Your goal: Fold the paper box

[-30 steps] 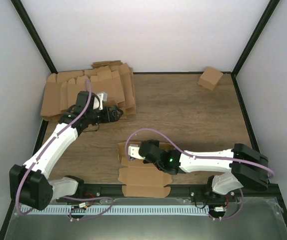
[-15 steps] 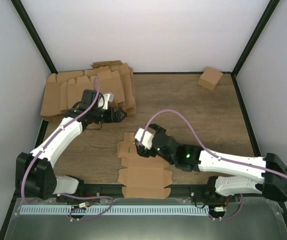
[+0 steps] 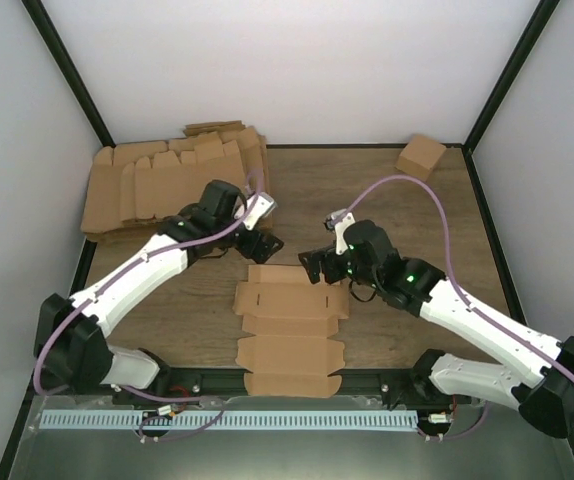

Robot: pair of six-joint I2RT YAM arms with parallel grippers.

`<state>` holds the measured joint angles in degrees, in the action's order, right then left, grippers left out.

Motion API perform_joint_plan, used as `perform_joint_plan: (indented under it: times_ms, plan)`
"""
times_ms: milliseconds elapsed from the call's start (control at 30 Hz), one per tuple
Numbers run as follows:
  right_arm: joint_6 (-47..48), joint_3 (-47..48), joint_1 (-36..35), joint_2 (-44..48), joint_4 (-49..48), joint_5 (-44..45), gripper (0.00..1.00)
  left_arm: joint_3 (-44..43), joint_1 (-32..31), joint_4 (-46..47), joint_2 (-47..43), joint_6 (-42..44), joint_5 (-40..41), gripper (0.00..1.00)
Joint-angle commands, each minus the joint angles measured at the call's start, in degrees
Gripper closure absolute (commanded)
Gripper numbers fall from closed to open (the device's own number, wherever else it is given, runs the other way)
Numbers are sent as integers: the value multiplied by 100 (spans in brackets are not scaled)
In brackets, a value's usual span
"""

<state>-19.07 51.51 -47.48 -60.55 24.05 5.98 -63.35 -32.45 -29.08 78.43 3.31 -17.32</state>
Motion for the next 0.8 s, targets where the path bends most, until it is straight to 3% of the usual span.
perform_joint_plan:
  times_ms: [0, 233, 400, 567, 667, 767]
  plan:
    - [-880, -353, 539, 399, 459, -1113, 1, -604, -222, -222, 679, 1428, 469, 8]
    - [-923, -974, 1960, 753, 448, -2224, 3, -1958, -396, -1466, 2325, 2577, -199, 15]
    - [-1066, -1171, 2162, 952, 592, -2364, 5, -2479, -418, -2066, 3212, 2985, -846, 15]
    - [-1373, -1571, 2164, 1344, 393, -2920, 11, -2522, -436, -2023, 3607, 2864, -1016, 13]
    - [-1391, -1700, 2162, 1344, 309, -3234, 26, -2332, -484, -1762, 3596, 2698, -1112, 6]
    - [-1299, -1691, 2164, 1278, 369, -3308, 50, -2047, -585, -1458, 3515, 2491, -1123, 5]
